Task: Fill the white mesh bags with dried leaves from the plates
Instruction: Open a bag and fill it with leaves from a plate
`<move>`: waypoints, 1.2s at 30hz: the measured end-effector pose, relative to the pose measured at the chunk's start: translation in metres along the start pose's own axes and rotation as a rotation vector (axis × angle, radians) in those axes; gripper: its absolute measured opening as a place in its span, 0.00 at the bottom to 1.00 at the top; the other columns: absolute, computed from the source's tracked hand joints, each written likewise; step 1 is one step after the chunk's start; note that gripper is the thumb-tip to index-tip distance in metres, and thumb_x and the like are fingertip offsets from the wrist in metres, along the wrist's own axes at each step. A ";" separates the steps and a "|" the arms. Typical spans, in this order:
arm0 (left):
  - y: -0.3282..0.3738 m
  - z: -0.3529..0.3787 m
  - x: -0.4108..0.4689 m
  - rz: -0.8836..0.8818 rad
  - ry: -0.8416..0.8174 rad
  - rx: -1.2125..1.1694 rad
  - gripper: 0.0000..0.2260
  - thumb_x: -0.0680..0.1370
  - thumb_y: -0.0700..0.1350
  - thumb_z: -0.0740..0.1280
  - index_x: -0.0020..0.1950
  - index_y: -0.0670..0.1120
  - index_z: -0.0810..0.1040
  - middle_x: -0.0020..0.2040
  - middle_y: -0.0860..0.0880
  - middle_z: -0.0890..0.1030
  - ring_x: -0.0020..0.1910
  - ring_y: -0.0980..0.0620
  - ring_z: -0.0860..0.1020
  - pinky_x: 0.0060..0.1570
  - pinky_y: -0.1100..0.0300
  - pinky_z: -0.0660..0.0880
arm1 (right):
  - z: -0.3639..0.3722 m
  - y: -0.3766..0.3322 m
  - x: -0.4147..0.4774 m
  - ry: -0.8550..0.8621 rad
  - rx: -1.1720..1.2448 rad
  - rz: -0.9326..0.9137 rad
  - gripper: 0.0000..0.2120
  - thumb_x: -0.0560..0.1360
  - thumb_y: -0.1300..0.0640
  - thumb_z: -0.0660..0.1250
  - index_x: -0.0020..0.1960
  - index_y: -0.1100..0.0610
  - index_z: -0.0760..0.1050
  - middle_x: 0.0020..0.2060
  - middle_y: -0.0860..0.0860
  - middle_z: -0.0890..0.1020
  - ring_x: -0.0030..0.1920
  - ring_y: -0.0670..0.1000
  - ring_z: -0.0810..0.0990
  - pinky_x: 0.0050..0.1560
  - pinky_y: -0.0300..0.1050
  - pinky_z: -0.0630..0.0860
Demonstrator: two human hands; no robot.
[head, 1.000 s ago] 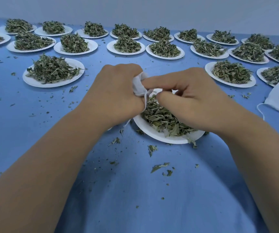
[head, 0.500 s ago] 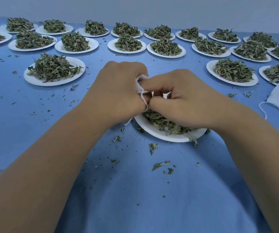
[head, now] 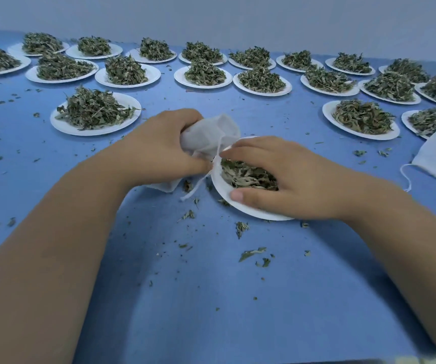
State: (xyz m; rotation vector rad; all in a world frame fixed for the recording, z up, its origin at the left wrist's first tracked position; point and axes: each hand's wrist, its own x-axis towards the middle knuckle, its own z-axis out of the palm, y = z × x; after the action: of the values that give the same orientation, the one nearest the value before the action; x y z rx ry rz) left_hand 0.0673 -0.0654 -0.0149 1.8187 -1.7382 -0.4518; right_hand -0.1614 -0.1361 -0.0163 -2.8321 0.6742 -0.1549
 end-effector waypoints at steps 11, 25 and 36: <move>-0.003 0.000 0.003 0.018 0.160 -0.039 0.07 0.72 0.40 0.70 0.43 0.46 0.72 0.35 0.49 0.72 0.29 0.56 0.65 0.33 0.57 0.64 | 0.005 0.007 0.009 0.296 0.136 0.006 0.08 0.75 0.52 0.72 0.54 0.50 0.82 0.48 0.44 0.83 0.49 0.45 0.79 0.52 0.36 0.72; 0.003 0.009 0.002 0.131 0.204 0.109 0.09 0.72 0.46 0.73 0.50 0.50 0.77 0.39 0.51 0.80 0.38 0.52 0.77 0.37 0.52 0.74 | -0.038 0.005 0.007 0.401 0.460 -0.022 0.07 0.75 0.54 0.75 0.52 0.46 0.82 0.42 0.45 0.84 0.36 0.43 0.81 0.35 0.33 0.75; 0.009 0.020 0.005 0.206 0.159 0.130 0.10 0.71 0.46 0.73 0.45 0.54 0.73 0.34 0.52 0.75 0.31 0.53 0.72 0.31 0.55 0.71 | -0.019 -0.002 0.022 0.478 0.398 0.051 0.08 0.69 0.51 0.80 0.46 0.48 0.84 0.43 0.47 0.83 0.41 0.43 0.83 0.42 0.33 0.76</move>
State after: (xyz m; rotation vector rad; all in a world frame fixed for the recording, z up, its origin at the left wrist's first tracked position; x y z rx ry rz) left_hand 0.0483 -0.0738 -0.0239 1.6884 -1.8538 -0.1102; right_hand -0.1442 -0.1482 0.0039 -2.3993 0.7080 -0.8724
